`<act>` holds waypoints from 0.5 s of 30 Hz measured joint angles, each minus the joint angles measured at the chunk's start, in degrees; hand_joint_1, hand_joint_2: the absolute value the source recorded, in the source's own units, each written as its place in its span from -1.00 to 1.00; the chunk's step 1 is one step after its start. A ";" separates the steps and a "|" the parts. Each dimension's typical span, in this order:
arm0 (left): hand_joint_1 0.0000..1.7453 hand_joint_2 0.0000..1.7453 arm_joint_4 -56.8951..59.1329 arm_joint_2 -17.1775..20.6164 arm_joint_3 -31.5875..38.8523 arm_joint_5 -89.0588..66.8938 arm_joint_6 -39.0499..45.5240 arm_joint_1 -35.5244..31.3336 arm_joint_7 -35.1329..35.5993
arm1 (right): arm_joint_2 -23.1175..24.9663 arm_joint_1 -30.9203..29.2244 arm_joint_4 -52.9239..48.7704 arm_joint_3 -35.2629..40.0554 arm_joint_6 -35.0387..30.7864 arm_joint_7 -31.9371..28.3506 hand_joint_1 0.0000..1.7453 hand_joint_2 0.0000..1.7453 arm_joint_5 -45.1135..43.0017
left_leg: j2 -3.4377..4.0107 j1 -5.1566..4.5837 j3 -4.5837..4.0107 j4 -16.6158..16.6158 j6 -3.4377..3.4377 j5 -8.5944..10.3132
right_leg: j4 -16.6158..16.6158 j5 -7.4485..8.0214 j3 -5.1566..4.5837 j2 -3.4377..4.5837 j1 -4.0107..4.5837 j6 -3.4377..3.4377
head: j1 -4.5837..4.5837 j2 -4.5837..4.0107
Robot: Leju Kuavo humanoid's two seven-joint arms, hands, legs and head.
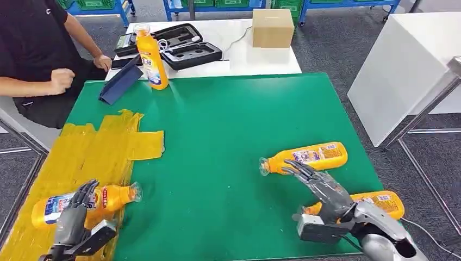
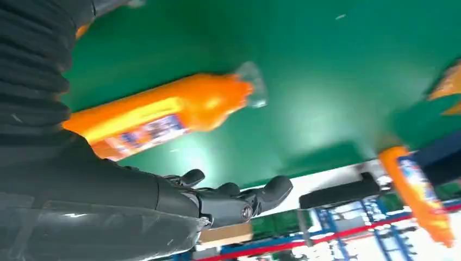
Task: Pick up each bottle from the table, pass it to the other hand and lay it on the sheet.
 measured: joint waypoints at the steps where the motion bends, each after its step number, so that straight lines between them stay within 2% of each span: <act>1: -1.00 -1.00 -1.99 0.00 -0.22 1.21 -2.34 1.34 -0.70 | -0.31 0.81 -0.31 -1.51 0.61 -0.19 -1.00 1.00 -0.18 | 0.14 -0.04 -0.07 0.01 0.01 0.00 | 0.00 0.02 0.03 0.06 -0.04 0.00 | 0.00 0.00; 5: -1.00 -1.00 -7.07 0.00 -0.79 2.66 -5.61 4.65 -1.30 | -1.20 2.70 -0.83 -5.71 1.24 -0.59 -1.00 1.00 -0.40 | 0.23 -0.15 -0.20 0.02 0.05 -0.01 | -0.02 0.04 -0.25 0.19 -0.15 0.02 | 0.00 0.00; 11: -1.00 -1.00 -9.96 -0.13 -1.09 3.58 -6.69 6.59 -2.00 | -1.36 3.23 -1.14 -7.42 1.33 -0.76 -1.00 1.00 -0.44 | 0.27 -0.15 -0.31 0.02 0.08 -0.05 | -0.04 0.04 -0.58 0.23 -0.15 0.02 | 0.00 0.00; 15: -1.00 -1.00 -14.02 -0.13 -1.22 14.88 -15.26 8.60 -3.02 | -1.99 3.71 -1.14 -9.10 2.29 -0.70 -1.00 1.00 -0.72 | 0.28 -0.14 -0.40 0.03 0.08 -0.03 | -0.03 0.04 -0.57 0.25 -0.14 0.02 | 0.00 0.00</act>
